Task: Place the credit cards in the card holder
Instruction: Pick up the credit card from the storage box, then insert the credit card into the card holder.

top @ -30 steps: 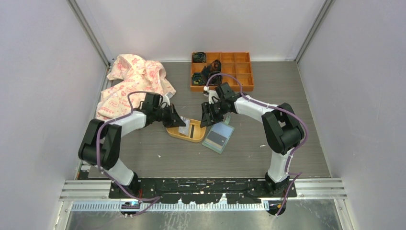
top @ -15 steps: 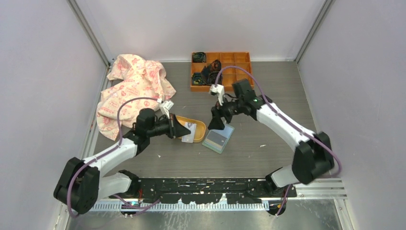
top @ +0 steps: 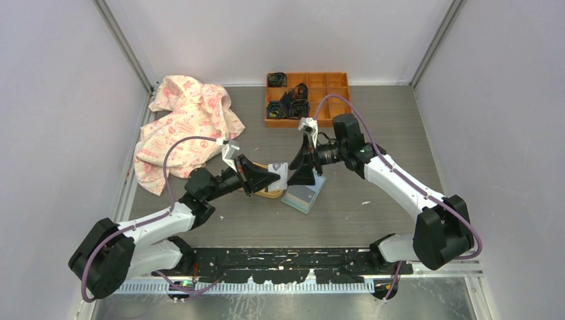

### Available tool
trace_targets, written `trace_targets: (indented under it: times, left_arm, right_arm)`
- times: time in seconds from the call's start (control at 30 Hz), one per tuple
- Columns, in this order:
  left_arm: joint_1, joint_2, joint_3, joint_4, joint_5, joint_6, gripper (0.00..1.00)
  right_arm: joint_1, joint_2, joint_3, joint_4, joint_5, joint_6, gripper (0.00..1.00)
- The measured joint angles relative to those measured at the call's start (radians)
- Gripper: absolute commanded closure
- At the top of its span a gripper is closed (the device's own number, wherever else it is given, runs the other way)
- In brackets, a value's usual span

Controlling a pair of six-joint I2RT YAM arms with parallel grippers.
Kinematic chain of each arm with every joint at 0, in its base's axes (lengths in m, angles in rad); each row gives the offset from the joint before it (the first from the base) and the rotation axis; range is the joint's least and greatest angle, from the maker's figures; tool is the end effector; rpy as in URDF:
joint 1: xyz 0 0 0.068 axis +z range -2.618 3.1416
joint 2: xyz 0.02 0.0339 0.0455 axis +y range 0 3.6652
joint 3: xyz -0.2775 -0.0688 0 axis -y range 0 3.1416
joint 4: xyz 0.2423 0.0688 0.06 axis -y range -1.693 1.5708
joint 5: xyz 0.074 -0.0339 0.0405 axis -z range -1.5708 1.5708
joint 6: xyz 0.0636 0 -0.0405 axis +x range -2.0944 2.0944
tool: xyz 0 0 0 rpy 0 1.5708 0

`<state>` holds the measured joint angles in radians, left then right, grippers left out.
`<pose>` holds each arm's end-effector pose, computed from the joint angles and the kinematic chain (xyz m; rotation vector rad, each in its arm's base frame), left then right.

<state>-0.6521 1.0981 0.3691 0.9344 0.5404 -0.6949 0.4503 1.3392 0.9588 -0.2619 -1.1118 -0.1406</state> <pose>0.1710 -0.1718 0.2701 0.4735 1.4942 -1.4593 0.2321 0.1755 0.2881 -1.1853 1.7435 1.3912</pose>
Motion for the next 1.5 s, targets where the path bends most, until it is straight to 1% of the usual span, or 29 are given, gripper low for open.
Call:
trace_targets:
  times: [0.03,0.13,0.2,0.3,0.4,0.5,0.53,0.57,0.6,0.73,0.77,0.8,0.87,0.93,1.03,1.1,1.17,1.23,1.33,1.5]
  left_arm:
    - [-0.006,0.005,0.0,0.018,-0.004,-0.003,1.0]
    - [-0.022,0.024,0.0,0.06,-0.01,-0.008,1.0]
    - [-0.031,0.035,0.0,0.073,-0.01,-0.01,1.0]
    - [-0.042,0.043,0.0,0.084,-0.014,-0.012,1.0]
    - [-0.045,0.044,0.0,0.097,-0.022,-0.013,1.0]
    - [-0.045,0.047,0.0,0.103,-0.033,-0.023,1.0]
    - [-0.045,0.048,0.0,0.102,-0.037,-0.026,1.0]
    - [-0.045,0.049,0.0,0.102,-0.043,-0.03,0.99]
    - [-0.045,0.05,0.0,0.105,-0.044,-0.035,0.93]
    - [-0.046,0.048,0.0,0.105,-0.06,-0.047,0.6]
    - [-0.047,0.045,-0.001,0.092,-0.074,-0.052,0.54]
    - [-0.047,0.037,-0.005,0.074,-0.091,-0.054,0.52]
    - [-0.047,0.008,-0.019,0.025,-0.127,-0.05,0.5]
    - [-0.046,-0.047,-0.036,-0.071,-0.171,-0.043,0.51]
    - [-0.047,-0.132,-0.034,-0.266,-0.227,-0.033,0.58]
    - [-0.047,-0.163,-0.032,-0.393,-0.255,-0.043,0.67]
    - [-0.053,-0.156,-0.033,-0.479,-0.274,-0.07,0.79]
    - [-0.071,-0.123,-0.037,-0.541,-0.29,-0.103,0.88]
    - [-0.114,-0.044,-0.046,-0.613,-0.32,-0.136,0.91]
    - [-0.145,0.093,-0.046,-0.67,-0.366,-0.161,0.91]
  right_arm:
    - [0.0,0.0,-0.001,0.031,-0.003,0.044,0.2]
    - [0.0,0.0,-0.006,0.142,-0.01,0.19,0.3]
    - [0.0,0.0,-0.015,0.23,-0.016,0.301,0.39]
    - [0.0,0.0,-0.024,0.312,-0.021,0.406,0.51]
    - [0.0,0.0,-0.026,0.36,-0.035,0.469,0.7]
    - [0.0,0.0,-0.027,0.395,-0.055,0.51,0.95]
    - [0.0,0.0,-0.027,0.405,-0.066,0.52,0.98]
    - [0.0,0.0,-0.027,0.414,-0.077,0.527,0.99]
    - [0.0,0.0,-0.027,0.422,-0.085,0.533,0.99]
    - [0.0,0.0,-0.028,0.433,-0.098,0.535,0.99]
    - [-0.002,-0.001,-0.026,0.419,-0.098,0.522,0.99]
    - [-0.004,-0.002,-0.018,0.381,-0.094,0.491,0.99]
    - [-0.017,-0.002,0.027,0.223,-0.061,0.368,0.99]
    - [-0.042,-0.002,0.098,0.043,0.032,0.224,0.99]
    - [-0.083,-0.003,0.161,-0.097,0.222,0.069,0.99]
    - [-0.103,-0.004,0.164,-0.163,0.37,-0.019,0.99]
    - [-0.112,0.002,0.159,-0.211,0.477,-0.072,0.99]
    - [-0.112,0.019,0.159,-0.246,0.55,-0.106,0.99]
    - [-0.111,0.062,0.159,-0.28,0.623,-0.141,0.99]
    - [-0.111,0.104,0.159,-0.315,0.672,-0.164,0.99]
